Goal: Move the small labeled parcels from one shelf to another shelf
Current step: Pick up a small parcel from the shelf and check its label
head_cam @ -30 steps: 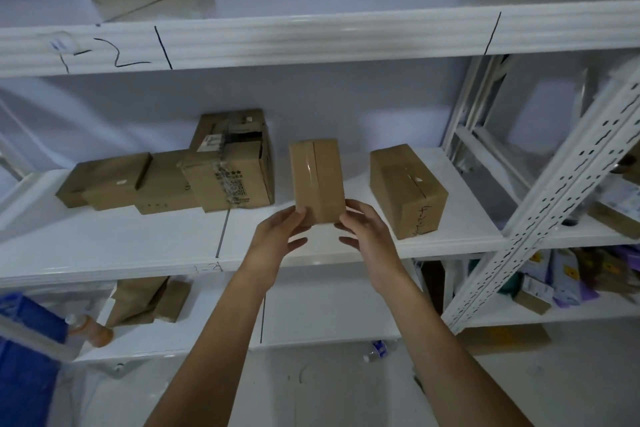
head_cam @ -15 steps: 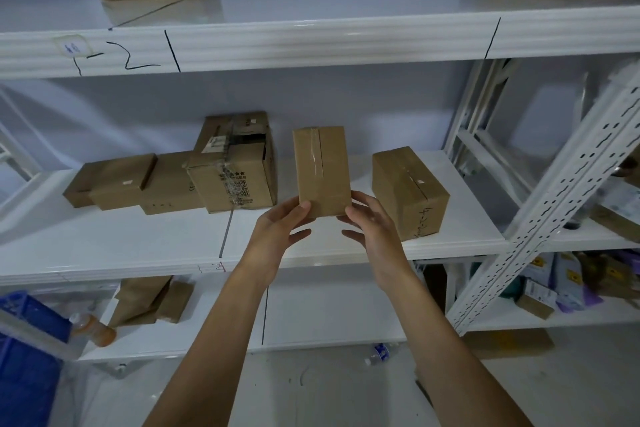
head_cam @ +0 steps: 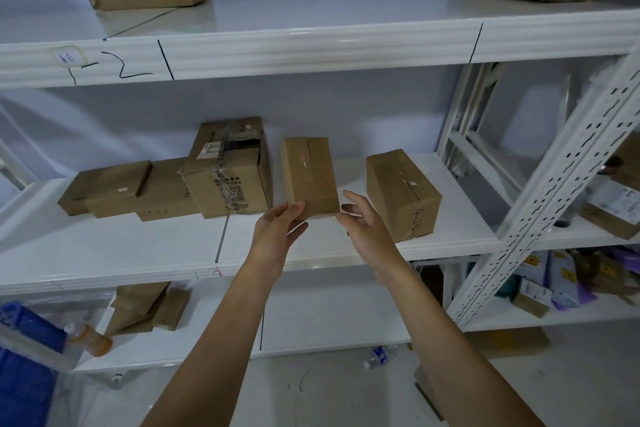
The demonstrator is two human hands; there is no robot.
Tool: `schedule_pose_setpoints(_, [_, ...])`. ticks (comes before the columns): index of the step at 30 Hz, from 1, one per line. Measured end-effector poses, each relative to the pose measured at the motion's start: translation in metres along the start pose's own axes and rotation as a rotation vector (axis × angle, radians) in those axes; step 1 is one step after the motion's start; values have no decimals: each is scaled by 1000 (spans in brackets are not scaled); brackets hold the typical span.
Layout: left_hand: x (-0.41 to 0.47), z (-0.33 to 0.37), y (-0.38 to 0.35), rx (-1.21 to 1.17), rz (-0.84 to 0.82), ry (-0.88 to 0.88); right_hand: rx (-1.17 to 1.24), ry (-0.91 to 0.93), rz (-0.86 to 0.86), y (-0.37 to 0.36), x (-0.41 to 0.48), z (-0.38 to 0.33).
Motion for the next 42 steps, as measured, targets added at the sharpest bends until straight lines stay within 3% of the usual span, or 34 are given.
schedule_pose_setpoints(10, [-10,-4,-18,407,161,-191,-23,-14,-69,-11,-1,-10])
schedule_pose_setpoints(15, [-21,-1,-33,556,88,-308,16,-26,6,-8,6,-5])
schedule_pose_setpoints(18, [-18,-3,-32,481,-1,-256,120,-70,51,1,7,2])
schedule_pose_setpoints(21, [-19,-3,-26,329,22,-133,215,-103,69,5,9,10])
schedule_pose_setpoints(28, [-15,-16,-31,339,-141,26,402,-119,-19,-2,8,15])
schedule_pose_setpoints(36, [-11,-15,-16,286,100,0,180,-5,20,1,1,6])
schedule_pose_setpoints(42, [-11,-15,-17,369,127,-63,115,-13,-10,-2,1,7])
Point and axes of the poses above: each hand's wrist, its own x-axis towards the middle knuckle, its own y-axis out of the back of the hand, z = x × y, the point moved 6 cm from there along x, towards the middle knuckle, and after that the axes turned 3 degrees about -z, right-handed, at the moved point
